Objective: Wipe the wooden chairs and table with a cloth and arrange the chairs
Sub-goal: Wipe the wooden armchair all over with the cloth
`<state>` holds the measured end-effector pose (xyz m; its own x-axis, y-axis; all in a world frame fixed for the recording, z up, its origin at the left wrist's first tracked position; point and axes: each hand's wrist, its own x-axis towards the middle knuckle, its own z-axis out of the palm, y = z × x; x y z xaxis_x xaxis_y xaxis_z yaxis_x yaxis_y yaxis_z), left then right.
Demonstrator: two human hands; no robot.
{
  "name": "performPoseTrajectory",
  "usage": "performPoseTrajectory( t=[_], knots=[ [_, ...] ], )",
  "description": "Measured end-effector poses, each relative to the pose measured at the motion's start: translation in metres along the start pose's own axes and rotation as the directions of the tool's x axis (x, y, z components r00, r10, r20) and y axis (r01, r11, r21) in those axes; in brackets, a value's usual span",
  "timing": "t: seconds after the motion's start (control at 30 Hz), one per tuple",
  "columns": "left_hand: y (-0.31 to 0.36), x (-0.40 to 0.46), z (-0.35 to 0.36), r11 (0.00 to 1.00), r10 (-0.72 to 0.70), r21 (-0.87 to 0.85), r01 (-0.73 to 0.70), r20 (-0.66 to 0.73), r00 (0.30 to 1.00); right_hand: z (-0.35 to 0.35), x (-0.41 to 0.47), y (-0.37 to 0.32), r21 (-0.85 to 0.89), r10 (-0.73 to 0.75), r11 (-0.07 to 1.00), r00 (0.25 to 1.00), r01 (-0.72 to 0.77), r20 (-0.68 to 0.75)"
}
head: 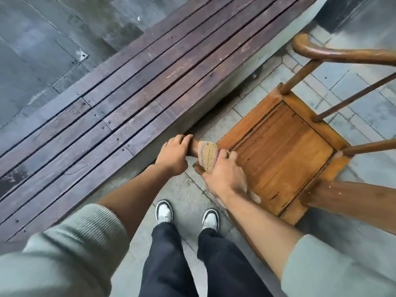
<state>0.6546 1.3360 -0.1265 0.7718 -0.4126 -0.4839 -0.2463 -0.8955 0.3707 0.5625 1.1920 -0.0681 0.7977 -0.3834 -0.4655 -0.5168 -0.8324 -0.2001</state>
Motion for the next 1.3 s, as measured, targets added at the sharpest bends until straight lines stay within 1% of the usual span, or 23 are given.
performPoseTrajectory(
  t=[0.13,0.2,0.27,0.33,0.4,0.47,0.53,0.63,0.73,0.8,0.87,0.93,0.97,1.0,1.03,1.07,1.1,1.17,1.23,1.3],
  knots=[
    [-0.029,0.038,-0.007,0.986,-0.017,-0.16,0.038,0.129,0.991,-0.001,0.039,-0.02,-0.077,-0.075,0.994,0.997,0.077,0.029],
    [-0.041,0.053,-0.008,0.966,0.036,-0.259,0.012,0.181,0.983,-0.001,0.053,-0.03,-0.14,-0.091,0.985,0.994,0.098,0.055],
    [-0.047,0.055,-0.005,0.952,0.098,-0.304,-0.023,0.236,0.967,-0.003,0.059,-0.033,-0.206,-0.119,0.969,0.989,0.134,0.087],
    [-0.07,0.057,0.001,0.97,0.116,-0.241,-0.036,0.327,0.938,0.0,0.062,-0.042,-0.261,-0.127,0.952,0.982,0.16,0.138],
    [-0.1,0.062,0.004,0.989,0.063,-0.146,-0.003,0.41,0.91,0.003,0.068,-0.052,-0.311,-0.144,0.931,0.976,0.189,0.16],
    [-0.13,0.068,0.002,0.992,0.01,-0.115,0.046,0.446,0.895,0.004,0.081,-0.064,-0.344,-0.193,0.906,0.964,0.248,0.185],
    [-0.151,0.07,-0.003,0.992,-0.019,-0.105,0.074,0.449,0.893,0.005,0.094,-0.074,-0.344,-0.275,0.876,0.936,0.338,0.219],
    [-0.165,0.073,-0.006,0.989,-0.031,-0.117,0.094,0.452,0.891,0.006,0.107,-0.085,-0.295,-0.387,0.83,0.87,0.473,0.305],
    [-0.162,0.082,-0.012,0.976,-0.063,-0.169,0.14,0.397,0.916,0.01,0.116,-0.091,-0.209,-0.464,0.807,0.812,0.553,0.355],
    [-0.159,0.088,-0.019,0.959,-0.074,-0.232,0.162,0.345,0.936,0.015,0.12,-0.097,-0.123,-0.511,0.808,0.79,0.576,0.34],
    [-0.157,0.092,-0.026,0.945,-0.058,-0.293,0.147,0.293,0.954,0.022,0.125,-0.104,-0.044,-0.537,0.824,0.804,0.564,0.255],
    [-0.157,0.096,-0.03,0.936,-0.077,-0.32,0.149,0.227,0.971,0.03,0.133,-0.114,0.057,-0.485,0.874,0.866,0.482,0.121],
    [-0.157,0.099,-0.032,0.925,-0.11,-0.336,0.176,0.206,0.972,0.033,0.138,-0.119,0.137,-0.414,0.904,0.909,0.404,0.047],
    [-0.158,0.1,-0.035,0.913,-0.137,-0.353,0.203,0.202,0.97,0.033,0.145,-0.124,0.242,-0.312,0.92,0.95,0.307,-0.02],
    [-0.155,0.101,-0.036,0.908,-0.144,-0.361,0.211,0.203,0.968,0.03,0.15,-0.123,0.374,-0.182,0.906,0.98,0.198,-0.078],
    [-0.152,0.1,-0.04,0.913,-0.137,-0.355,0.2,0.195,0.971,0.026,0.156,-0.12,0.503,-0.049,0.858,0.992,0.1,-0.112],
    [-0.145,0.1,-0.044,0.925,-0.112,-0.34,0.171,0.186,0.976,0.019,0.159,-0.108,0.621,0.078,0.784,0.989,0.018,-0.127],
    [-0.133,0.1,-0.051,0.945,-0.063,-0.309,0.112,0.166,0.984,0.009,0.158,-0.079,0.764,0.237,0.641,0.966,-0.076,-0.103],
    [-0.109,0.103,-0.055,0.959,-0.01,-0.28,0.053,0.151,0.989,0.004,0.144,-0.037,0.801,0.323,0.577,0.945,-0.16,-0.043],
    [-0.075,0.113,-0.055,0.964,0.042,-0.264,-0.009,0.121,0.992,0.004,0.126,0.013,0.798,0.375,0.548,0.927,-0.25,0.034]
  ],
)
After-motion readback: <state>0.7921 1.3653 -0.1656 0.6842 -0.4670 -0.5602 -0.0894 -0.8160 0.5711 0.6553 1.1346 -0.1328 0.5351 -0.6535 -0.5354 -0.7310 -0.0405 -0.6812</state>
